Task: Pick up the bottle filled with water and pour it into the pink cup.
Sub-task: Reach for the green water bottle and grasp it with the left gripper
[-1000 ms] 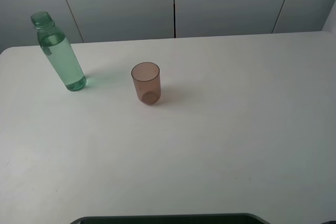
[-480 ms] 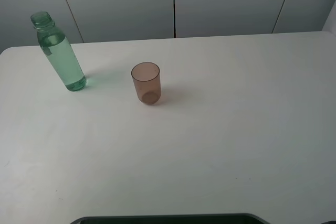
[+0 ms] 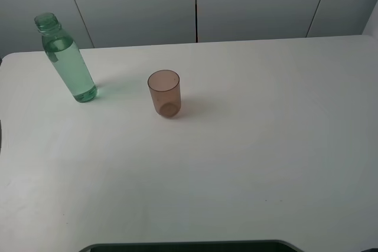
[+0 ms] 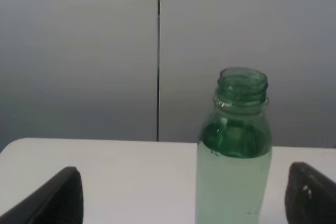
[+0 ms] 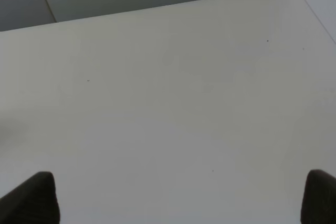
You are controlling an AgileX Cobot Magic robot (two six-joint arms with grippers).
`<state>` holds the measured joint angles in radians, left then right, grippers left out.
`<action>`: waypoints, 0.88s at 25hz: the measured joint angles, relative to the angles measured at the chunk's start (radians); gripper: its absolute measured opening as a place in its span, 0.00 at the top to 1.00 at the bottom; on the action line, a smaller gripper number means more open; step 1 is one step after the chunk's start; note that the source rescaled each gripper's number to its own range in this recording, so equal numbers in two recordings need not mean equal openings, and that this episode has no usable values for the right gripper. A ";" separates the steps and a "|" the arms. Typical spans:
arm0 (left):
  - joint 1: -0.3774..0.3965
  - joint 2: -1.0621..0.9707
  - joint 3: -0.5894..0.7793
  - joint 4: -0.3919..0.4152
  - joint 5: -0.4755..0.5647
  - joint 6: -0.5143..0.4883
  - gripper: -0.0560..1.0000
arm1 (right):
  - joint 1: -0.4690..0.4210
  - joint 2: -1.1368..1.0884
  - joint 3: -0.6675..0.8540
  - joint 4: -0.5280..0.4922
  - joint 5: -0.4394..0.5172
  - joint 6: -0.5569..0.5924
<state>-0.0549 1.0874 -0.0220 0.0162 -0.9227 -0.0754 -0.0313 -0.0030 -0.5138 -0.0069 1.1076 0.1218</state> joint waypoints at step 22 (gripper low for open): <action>0.000 0.621 -0.286 0.124 -0.220 0.059 0.06 | 0.000 0.000 0.000 0.000 0.000 0.000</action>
<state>-0.0549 1.7081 -0.3077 0.1401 -1.1432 -0.0161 -0.0313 -0.0030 -0.5138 -0.0069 1.1076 0.1218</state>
